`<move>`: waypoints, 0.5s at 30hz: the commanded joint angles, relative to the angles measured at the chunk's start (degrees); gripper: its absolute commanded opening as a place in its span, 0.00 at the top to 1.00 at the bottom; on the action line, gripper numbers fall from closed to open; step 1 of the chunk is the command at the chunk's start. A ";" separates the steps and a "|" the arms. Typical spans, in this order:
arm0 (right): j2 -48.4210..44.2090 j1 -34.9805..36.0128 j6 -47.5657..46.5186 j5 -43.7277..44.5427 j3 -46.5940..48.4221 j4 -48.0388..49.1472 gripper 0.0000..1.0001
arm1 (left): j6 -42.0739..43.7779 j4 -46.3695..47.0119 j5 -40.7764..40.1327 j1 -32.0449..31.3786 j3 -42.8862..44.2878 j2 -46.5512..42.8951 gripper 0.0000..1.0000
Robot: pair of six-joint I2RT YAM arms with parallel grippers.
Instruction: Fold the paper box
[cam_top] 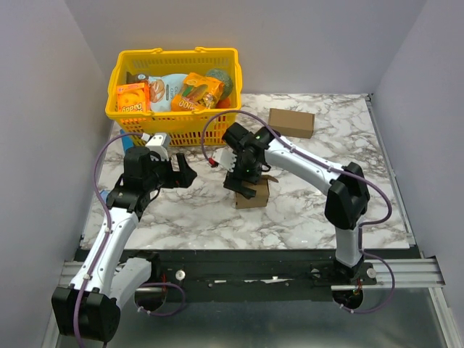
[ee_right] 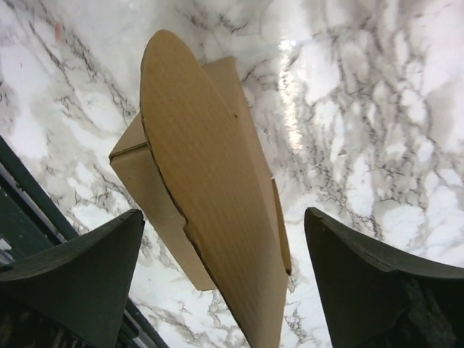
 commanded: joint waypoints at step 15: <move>-36.14 -10.94 23.42 0.79 -25.45 38.55 0.01 | 11.56 4.24 -0.81 -17.01 1.44 -1.28 0.05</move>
